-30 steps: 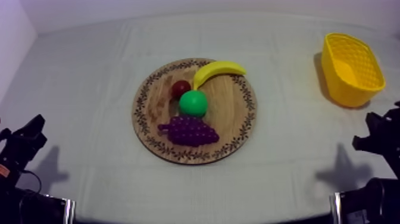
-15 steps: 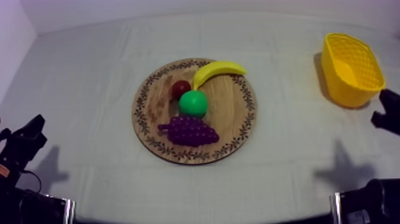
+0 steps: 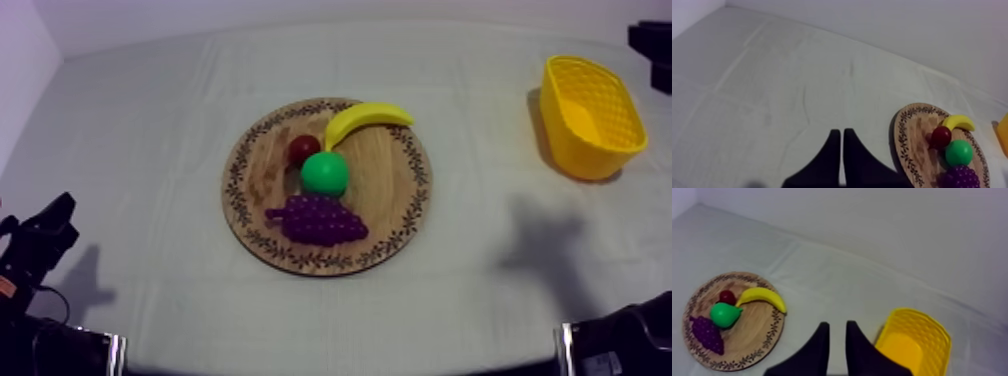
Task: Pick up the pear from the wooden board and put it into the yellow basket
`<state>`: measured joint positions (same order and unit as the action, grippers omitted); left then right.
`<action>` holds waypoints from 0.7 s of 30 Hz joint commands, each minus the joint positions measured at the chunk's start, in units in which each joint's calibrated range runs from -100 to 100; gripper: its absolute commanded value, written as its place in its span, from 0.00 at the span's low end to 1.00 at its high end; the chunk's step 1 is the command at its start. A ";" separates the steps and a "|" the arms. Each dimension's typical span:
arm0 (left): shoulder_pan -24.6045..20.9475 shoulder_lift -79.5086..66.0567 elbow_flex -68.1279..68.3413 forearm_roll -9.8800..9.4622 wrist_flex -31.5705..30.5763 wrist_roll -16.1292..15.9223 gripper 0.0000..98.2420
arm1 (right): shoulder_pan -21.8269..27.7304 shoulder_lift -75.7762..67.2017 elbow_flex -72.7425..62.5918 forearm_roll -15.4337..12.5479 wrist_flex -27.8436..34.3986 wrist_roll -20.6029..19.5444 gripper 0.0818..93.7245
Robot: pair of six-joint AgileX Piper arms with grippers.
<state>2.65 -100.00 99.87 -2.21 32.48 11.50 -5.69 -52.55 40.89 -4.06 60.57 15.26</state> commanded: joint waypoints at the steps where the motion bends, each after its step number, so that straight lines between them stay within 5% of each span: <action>1: -0.01 0.00 0.02 -0.02 0.01 0.00 0.00 | -5.09 7.76 -5.16 0.44 0.99 -1.16 0.12; 5: -0.01 0.00 0.02 -0.02 0.01 0.00 0.00 | -7.50 13.77 -7.12 -2.00 1.88 -0.01 0.16; 11: -0.01 0.00 0.02 -0.02 0.01 0.00 0.00 | -8.50 21.24 -6.76 -7.31 5.41 5.57 0.39; 21: -0.01 0.00 0.02 -0.02 0.01 0.00 0.00 | -14.13 32.46 -8.15 -5.75 9.33 3.00 0.76</action>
<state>2.65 -100.00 99.87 -2.21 32.48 11.50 -18.72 -22.47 33.02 -10.57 69.07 20.25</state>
